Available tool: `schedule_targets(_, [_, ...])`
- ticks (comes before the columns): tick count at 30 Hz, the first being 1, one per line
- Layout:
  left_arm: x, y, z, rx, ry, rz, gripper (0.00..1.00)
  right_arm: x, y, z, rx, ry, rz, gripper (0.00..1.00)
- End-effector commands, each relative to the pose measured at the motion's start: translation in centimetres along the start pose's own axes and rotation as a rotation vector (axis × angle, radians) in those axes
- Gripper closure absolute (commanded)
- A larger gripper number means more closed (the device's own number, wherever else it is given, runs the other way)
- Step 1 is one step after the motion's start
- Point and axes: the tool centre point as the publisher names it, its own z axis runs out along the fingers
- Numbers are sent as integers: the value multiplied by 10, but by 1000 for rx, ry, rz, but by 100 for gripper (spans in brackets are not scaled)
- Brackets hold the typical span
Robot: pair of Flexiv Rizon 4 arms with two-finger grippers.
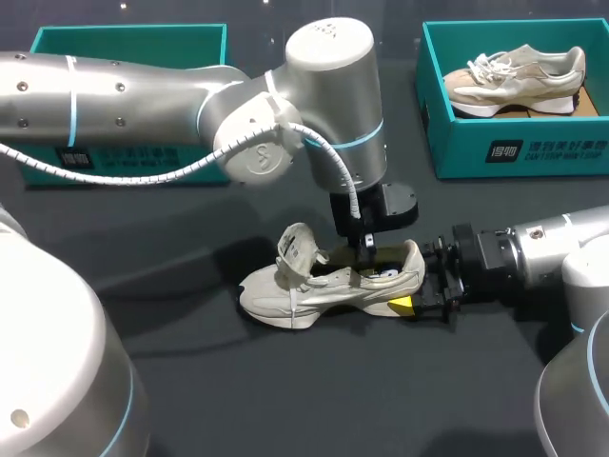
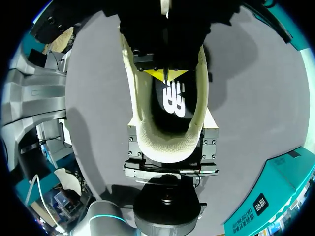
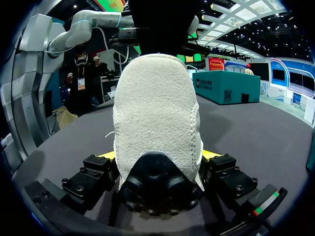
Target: Take the shoe out of the shoebox, open the shoe tongue, remove and reinsert the insole, then place the shoe into the shoebox
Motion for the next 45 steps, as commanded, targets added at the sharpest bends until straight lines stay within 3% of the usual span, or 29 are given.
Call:
schedule_targets(1, [6,9,-2,-11,-10,5,100,0,-1,0,3,-1,0,100])
schedule_targets(15, [15,28,8,-58,-36,8,100,0,-1,0,3,-1,0,100])
schedule_targets(21, [21,31,12,-47,-35,35,70,0,-1,0,3,-1,0,100])
schedule_targets(27, [22,31,21,-50,-65,47,58,0,-1,0,3,-1,0,100])
schedule_targets(39, [10,21,41,-114,-240,24,59,0,-1,0,3,-1,0,100])
schedule_targets(45, [-3,21,41,-135,-266,-23,72,0,-1,0,3,-1,0,100])
